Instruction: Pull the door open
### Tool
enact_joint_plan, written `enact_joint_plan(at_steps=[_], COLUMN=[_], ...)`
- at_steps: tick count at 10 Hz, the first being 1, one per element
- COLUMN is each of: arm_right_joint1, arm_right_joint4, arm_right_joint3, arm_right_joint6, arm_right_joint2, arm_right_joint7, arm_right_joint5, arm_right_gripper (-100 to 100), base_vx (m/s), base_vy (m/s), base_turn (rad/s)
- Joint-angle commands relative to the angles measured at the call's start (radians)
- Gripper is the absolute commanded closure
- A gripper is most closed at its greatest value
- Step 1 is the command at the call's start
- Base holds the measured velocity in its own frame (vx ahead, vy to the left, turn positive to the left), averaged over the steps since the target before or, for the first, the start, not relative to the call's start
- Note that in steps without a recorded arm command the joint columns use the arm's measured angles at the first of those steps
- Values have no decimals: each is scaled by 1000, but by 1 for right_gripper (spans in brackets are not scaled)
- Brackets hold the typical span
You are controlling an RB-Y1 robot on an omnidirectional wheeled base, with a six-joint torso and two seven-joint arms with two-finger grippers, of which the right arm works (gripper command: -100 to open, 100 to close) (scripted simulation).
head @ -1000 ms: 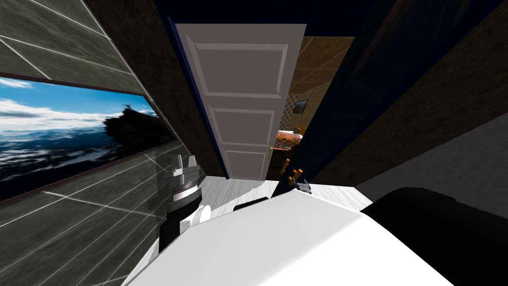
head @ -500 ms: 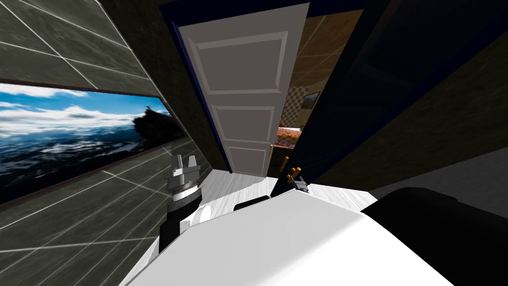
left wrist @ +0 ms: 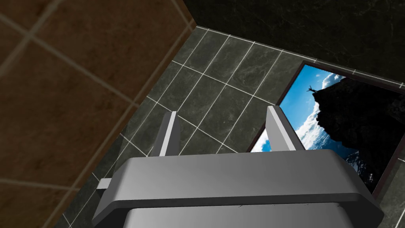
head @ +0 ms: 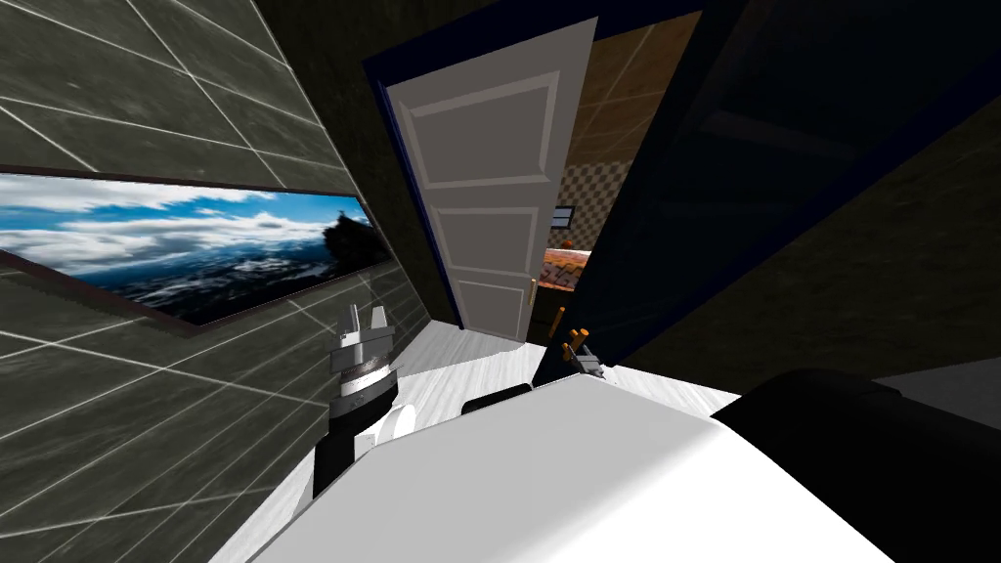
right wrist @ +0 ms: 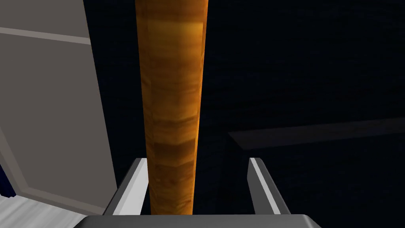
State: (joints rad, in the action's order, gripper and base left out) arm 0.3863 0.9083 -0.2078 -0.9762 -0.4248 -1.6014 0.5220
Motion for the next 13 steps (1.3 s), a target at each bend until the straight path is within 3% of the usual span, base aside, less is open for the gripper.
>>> enact_joint_plan(at_steps=[1,9,10,11,13], arm_right_joint1=[0,-15,-15,-15,-16], arm_right_joint4=[-5,6,1,-16,-26], arm_right_joint3=[-17,-121,-119,-132,-139], arm_right_joint6=[-22,-106,-93,-116,-132], arm_right_joint2=[-26,-89,-80,-89,-97], arm_right_joint7=[-30,-134,-125,-142,-153], arm_right_joint5=[-14,-85,-82,-91,-96], arm_right_gripper=[100,100,100,100,100], base_vx=[-233,-192,-94,-166,-211], base_vy=[-116,-71,-17,-28,-43], base_turn=[300,181,34,181,127])
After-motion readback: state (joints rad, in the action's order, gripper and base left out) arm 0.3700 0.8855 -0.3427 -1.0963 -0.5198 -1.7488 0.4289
